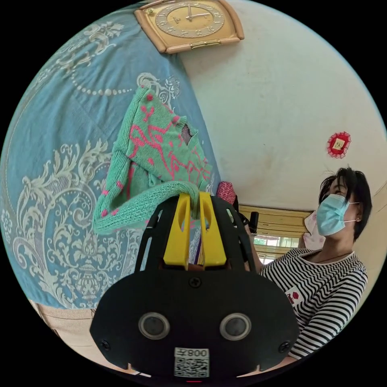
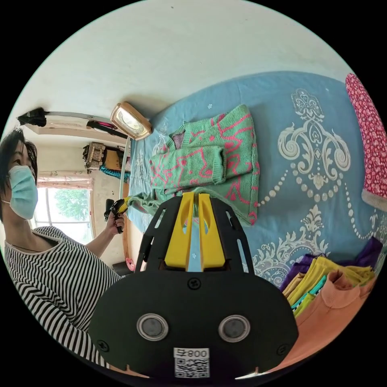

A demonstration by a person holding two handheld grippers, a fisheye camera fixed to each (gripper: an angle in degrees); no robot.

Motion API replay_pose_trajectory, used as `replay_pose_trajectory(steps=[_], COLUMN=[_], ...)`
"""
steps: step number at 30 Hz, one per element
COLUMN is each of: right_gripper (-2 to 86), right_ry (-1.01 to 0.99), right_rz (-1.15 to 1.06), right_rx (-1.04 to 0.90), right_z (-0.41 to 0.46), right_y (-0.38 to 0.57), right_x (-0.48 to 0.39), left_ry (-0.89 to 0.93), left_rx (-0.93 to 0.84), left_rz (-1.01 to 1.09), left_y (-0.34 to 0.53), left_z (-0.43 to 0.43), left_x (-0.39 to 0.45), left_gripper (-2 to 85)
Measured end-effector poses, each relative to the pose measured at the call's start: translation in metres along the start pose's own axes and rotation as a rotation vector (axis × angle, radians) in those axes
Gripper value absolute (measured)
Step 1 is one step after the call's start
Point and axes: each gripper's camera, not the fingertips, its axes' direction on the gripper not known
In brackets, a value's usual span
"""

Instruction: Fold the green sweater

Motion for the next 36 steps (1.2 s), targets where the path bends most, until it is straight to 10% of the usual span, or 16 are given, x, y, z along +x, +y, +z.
replay_pose_trajectory(steps=[15,36], right_gripper=[1.6,1.7], right_ry=[0.052,0.006], right_rz=[-0.255,-0.07], right_rx=[0.088,0.058], right_z=[-0.048,-0.04], right_y=[-0.131,-0.286], right_x=[-0.062,-0.025], left_ry=[0.027,-0.09], left_rx=[0.06,0.133], left_rz=[0.267,0.089], left_y=[-0.121,-0.243], left_z=[0.005,0.03], left_x=[0.119,0.134], left_gripper=[4.0,4.1])
